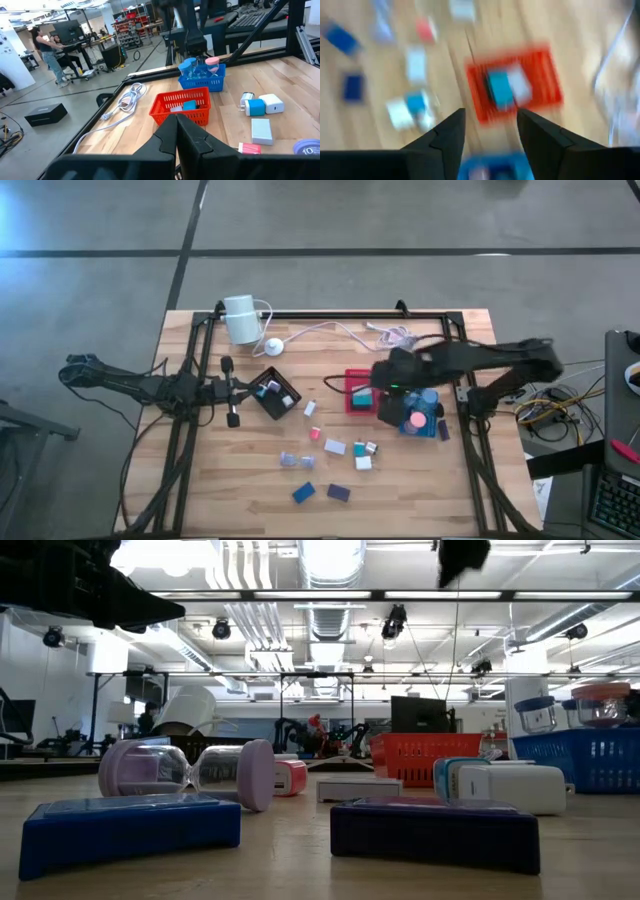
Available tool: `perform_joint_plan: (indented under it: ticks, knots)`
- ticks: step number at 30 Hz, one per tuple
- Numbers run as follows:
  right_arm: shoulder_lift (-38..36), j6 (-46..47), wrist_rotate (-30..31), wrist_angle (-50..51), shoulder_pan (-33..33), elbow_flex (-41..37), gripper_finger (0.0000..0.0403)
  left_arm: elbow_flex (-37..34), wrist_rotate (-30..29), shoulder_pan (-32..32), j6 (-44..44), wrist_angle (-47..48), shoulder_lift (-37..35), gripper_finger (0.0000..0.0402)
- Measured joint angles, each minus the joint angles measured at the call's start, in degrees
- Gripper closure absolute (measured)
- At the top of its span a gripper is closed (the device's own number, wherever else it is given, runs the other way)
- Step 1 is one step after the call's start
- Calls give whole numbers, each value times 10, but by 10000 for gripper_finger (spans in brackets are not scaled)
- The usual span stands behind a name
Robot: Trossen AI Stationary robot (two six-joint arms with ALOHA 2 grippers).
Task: Pick & Place Office items
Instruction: Put the white digital clock into the red bin
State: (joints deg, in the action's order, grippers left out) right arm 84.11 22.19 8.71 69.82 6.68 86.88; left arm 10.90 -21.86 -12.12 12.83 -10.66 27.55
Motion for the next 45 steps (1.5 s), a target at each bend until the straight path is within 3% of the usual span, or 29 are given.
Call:
perform_joint_plan:
  ticks: [5,7,10,16,26,31,38,42,45]
  knots:
    - [-106,-37,110,-155,82,-46,263,0,0,0,0,0,0,392]
    - [-148,-50,177,-218,119,-83,282,0,0,0,0,0,0,392]
    - [-212,-75,225,-310,163,-159,318,0,0,0,-1,0,0,392]
    - [-315,-155,239,-548,216,-357,387,0,0,0,-2,0,0,392]
    - [-416,-253,211,-888,222,-609,394,0,0,0,-20,0,0,392]
    - [-433,-276,210,-967,221,-682,394,0,0,0,-15,0,0,392]
    - [-481,-269,230,-990,205,-736,394,5,0,0,-2,0,0,392]
    - [-523,-245,227,-988,173,-771,394,4,-1,1,-5,4,1,392]
    - [-554,-234,193,-987,126,-798,394,11,0,8,-5,6,6,392]
